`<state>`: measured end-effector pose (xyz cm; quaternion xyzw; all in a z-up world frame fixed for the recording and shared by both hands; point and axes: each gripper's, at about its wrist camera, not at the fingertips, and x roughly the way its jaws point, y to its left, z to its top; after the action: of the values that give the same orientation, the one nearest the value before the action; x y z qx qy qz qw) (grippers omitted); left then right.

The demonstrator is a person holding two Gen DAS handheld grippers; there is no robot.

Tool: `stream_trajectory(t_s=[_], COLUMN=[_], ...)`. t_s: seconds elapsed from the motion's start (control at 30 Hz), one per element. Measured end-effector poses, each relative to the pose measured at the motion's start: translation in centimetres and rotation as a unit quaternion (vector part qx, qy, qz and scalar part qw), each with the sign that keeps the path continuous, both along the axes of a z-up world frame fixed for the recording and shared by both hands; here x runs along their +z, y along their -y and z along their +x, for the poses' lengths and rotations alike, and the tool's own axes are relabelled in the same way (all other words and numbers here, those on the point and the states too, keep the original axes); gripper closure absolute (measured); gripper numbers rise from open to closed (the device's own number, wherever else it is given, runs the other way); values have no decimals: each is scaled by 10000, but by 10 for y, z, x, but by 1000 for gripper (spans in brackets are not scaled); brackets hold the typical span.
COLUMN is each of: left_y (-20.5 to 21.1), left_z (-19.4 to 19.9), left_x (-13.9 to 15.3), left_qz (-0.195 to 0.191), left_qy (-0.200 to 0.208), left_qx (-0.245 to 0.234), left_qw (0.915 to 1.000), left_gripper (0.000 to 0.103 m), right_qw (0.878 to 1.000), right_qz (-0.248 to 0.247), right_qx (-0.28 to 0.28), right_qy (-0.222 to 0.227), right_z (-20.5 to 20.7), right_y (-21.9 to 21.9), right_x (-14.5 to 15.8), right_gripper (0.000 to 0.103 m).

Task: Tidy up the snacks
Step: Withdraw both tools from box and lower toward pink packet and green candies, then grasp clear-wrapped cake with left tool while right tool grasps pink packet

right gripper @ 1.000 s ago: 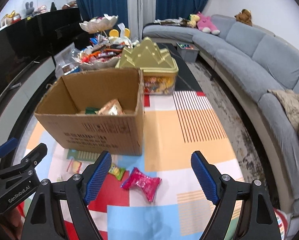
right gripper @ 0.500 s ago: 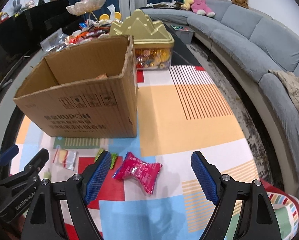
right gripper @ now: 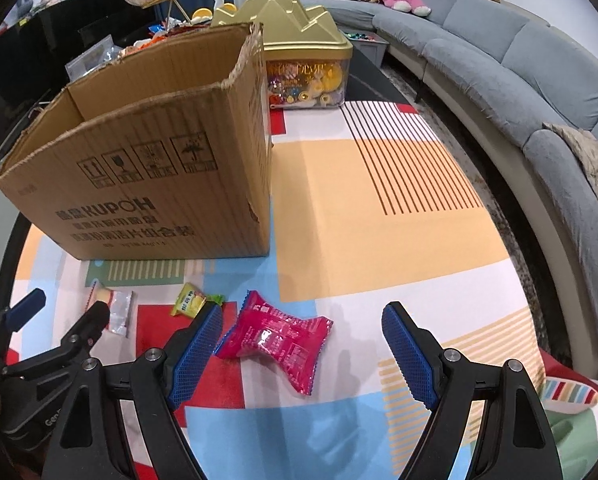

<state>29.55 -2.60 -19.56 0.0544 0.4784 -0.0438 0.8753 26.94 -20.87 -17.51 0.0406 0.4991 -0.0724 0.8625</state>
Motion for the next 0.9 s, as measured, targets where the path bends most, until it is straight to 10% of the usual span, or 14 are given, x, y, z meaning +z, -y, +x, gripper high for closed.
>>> stream_trajectory(t_s=[0.9], left_y=[-22], left_z=[33], left_x=[-46], left_qz=[-256], left_qy=[-339], left_qx=[41], left_qw=[9991], left_gripper=[18], right_qw=[9991], right_qz=[-72], right_qx=[9], right_qy=[-408], right_z=[23], right_y=[-6], right_x=[-42], right_gripper=[21])
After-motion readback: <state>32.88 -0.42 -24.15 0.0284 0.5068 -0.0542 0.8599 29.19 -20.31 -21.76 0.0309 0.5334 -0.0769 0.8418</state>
